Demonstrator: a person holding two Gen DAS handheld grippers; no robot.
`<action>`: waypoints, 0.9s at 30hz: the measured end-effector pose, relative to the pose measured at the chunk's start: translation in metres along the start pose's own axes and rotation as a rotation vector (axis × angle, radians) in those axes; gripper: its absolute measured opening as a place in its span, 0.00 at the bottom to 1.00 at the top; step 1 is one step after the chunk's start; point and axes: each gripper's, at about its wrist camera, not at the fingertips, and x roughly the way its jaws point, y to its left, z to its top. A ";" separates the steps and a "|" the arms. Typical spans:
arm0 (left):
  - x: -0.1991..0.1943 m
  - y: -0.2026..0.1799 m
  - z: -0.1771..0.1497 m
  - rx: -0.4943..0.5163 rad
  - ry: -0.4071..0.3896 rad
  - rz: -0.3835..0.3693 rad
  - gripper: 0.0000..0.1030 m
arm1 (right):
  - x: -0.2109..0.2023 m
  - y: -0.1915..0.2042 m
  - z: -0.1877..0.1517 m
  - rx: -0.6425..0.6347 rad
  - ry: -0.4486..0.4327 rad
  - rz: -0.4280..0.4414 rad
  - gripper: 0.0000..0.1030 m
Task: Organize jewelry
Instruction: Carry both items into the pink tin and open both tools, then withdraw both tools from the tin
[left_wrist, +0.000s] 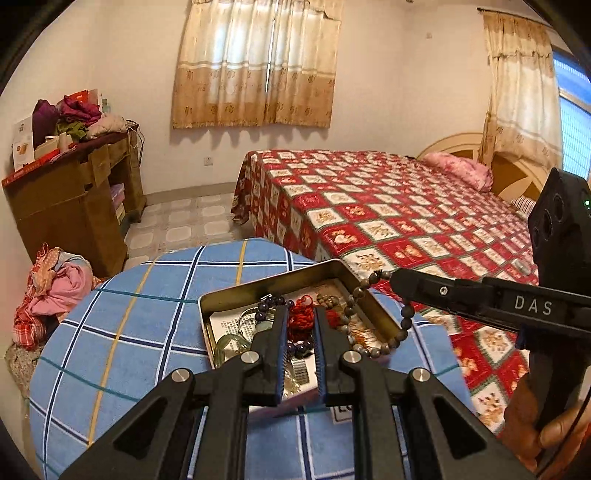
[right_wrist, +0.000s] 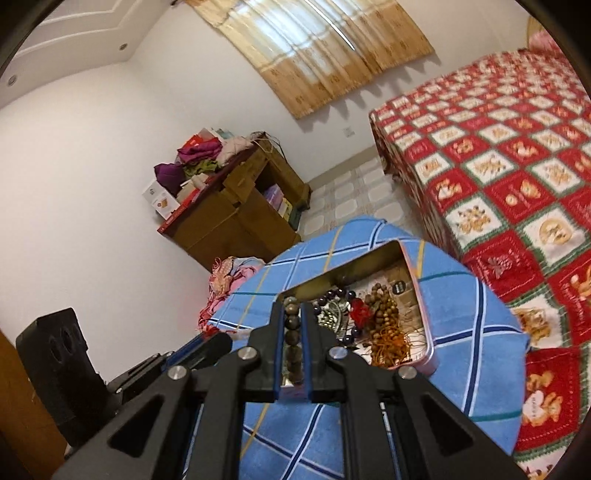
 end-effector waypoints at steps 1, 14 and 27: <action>0.003 0.000 -0.001 0.002 0.004 0.003 0.12 | 0.004 -0.003 0.000 0.006 0.007 -0.007 0.11; 0.055 0.006 -0.008 0.003 0.094 0.028 0.12 | 0.041 -0.027 -0.006 -0.053 0.060 -0.193 0.11; 0.051 0.013 -0.007 -0.050 0.112 0.110 0.77 | 0.005 -0.014 -0.003 -0.055 -0.073 -0.252 0.77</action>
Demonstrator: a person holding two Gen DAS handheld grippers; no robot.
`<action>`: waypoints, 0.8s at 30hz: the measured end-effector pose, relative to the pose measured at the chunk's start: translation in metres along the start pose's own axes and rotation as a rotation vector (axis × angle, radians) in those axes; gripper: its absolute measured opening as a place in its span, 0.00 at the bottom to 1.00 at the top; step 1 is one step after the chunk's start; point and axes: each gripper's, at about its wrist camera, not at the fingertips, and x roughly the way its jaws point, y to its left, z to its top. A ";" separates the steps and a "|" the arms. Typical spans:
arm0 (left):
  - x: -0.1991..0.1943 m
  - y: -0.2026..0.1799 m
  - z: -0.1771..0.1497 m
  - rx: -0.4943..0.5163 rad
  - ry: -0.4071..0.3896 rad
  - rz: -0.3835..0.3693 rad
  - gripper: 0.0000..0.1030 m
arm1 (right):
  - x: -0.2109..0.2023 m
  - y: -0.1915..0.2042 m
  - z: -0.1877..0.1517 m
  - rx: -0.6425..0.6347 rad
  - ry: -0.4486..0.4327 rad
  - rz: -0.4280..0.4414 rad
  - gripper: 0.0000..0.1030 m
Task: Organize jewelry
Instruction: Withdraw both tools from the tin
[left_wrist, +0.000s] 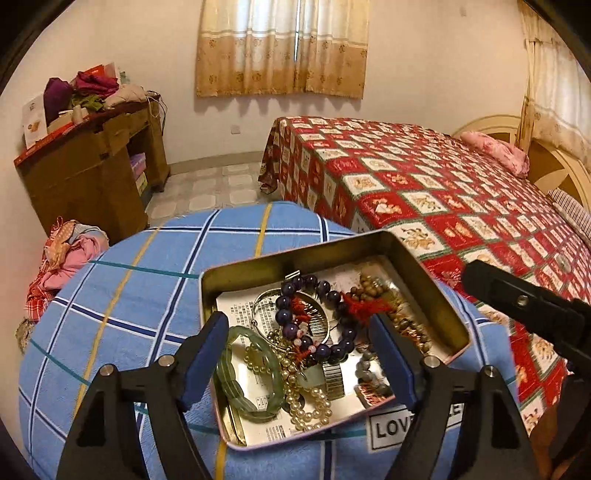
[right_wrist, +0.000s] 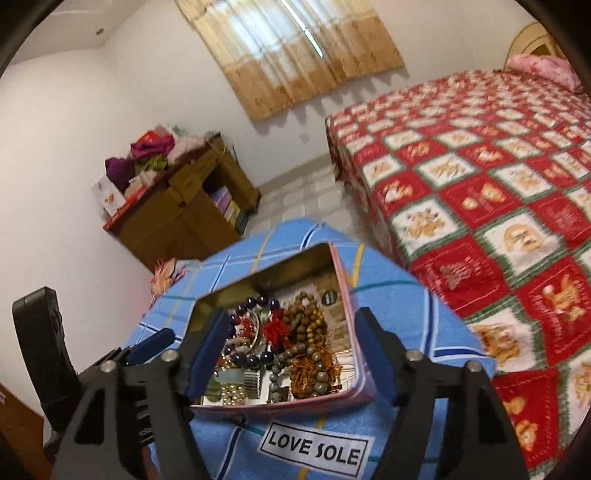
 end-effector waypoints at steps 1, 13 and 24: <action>-0.003 -0.001 0.001 0.001 -0.001 0.006 0.77 | -0.004 0.000 0.001 0.002 -0.010 -0.013 0.77; -0.035 -0.014 -0.019 0.035 -0.004 0.159 0.77 | -0.055 0.037 -0.028 -0.132 -0.149 -0.344 0.98; -0.046 0.003 -0.076 -0.037 0.109 0.248 0.77 | -0.042 0.030 -0.066 -0.116 0.078 -0.384 0.98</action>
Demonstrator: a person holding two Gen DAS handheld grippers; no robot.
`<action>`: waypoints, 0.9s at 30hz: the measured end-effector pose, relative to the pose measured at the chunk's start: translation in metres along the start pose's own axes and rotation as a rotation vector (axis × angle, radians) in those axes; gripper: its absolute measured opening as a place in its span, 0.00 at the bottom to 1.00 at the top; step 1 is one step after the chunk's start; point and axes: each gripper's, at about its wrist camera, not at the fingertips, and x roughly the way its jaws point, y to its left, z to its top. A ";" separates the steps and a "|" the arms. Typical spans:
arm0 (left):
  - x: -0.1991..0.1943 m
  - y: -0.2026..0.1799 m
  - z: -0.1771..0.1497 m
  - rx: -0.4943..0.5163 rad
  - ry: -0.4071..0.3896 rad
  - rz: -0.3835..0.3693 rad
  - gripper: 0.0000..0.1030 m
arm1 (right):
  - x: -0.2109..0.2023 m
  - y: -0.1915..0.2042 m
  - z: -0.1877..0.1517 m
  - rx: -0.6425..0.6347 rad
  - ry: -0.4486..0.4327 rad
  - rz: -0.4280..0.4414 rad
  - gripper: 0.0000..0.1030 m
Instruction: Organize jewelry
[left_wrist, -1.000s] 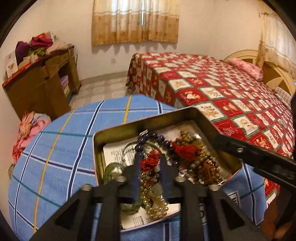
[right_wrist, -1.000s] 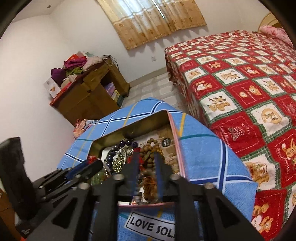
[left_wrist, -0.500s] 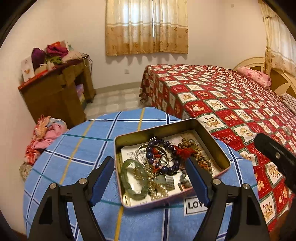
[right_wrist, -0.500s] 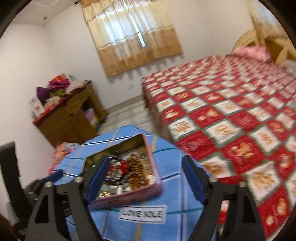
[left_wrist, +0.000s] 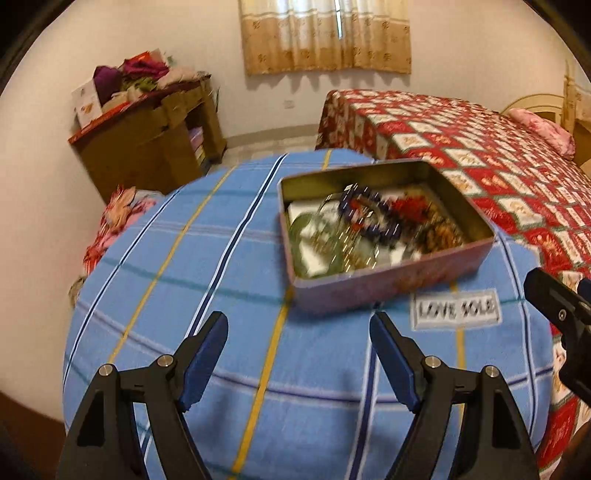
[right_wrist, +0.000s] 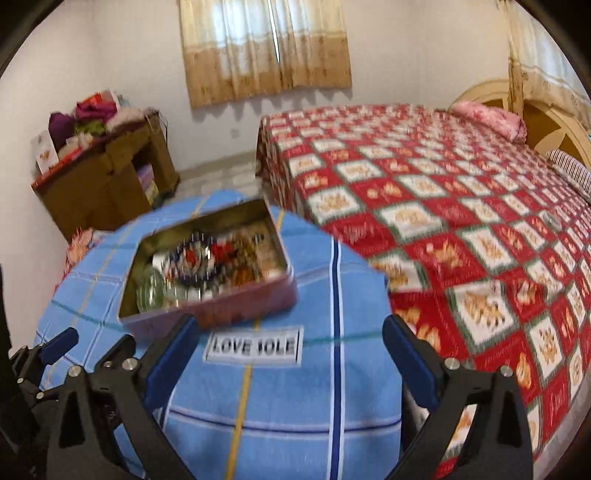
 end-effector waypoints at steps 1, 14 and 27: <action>-0.001 0.003 -0.005 -0.010 0.009 0.005 0.77 | 0.001 -0.001 -0.005 0.003 0.022 0.003 0.98; -0.052 0.017 -0.042 -0.060 -0.016 0.034 0.77 | -0.046 0.000 -0.039 -0.007 0.042 0.023 0.98; -0.123 0.014 -0.048 -0.053 -0.152 0.155 0.77 | -0.103 0.002 -0.037 -0.004 -0.071 0.064 0.98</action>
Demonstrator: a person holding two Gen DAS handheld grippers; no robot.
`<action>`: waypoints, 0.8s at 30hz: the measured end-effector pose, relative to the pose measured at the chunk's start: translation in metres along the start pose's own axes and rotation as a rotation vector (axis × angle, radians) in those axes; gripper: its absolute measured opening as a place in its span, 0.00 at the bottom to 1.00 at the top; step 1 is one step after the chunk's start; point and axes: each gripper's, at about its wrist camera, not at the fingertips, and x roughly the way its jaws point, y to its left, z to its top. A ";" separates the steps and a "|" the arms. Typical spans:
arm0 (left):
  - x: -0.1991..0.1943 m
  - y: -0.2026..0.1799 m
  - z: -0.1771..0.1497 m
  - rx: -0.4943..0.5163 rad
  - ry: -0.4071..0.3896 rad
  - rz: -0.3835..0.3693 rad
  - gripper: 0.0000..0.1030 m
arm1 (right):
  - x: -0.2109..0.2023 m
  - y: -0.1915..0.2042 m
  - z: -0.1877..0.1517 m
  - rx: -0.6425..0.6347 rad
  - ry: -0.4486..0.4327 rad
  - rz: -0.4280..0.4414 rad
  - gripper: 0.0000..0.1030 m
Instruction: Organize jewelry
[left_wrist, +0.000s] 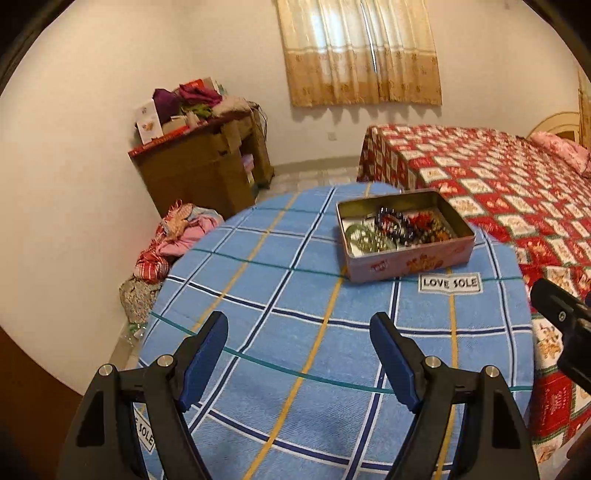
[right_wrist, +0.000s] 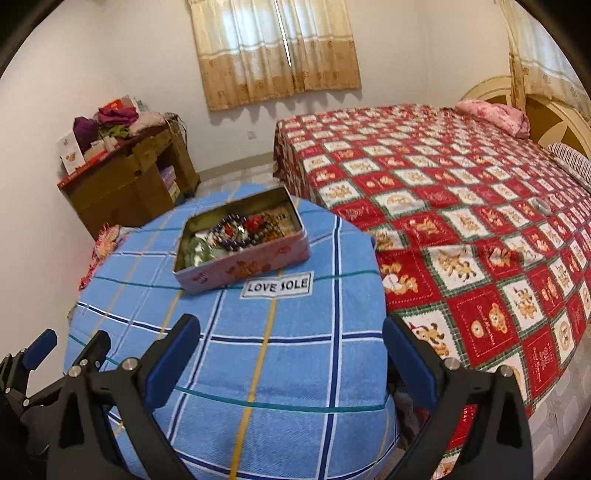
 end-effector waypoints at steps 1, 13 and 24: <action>-0.004 0.002 0.001 -0.010 -0.012 -0.008 0.77 | -0.002 0.000 0.001 -0.001 -0.007 0.000 0.98; -0.033 0.011 0.013 -0.035 -0.103 -0.017 0.77 | -0.038 0.003 0.014 0.005 -0.164 0.017 0.99; -0.038 0.010 0.031 -0.048 -0.153 -0.041 0.77 | -0.056 0.007 0.033 -0.003 -0.293 0.029 1.00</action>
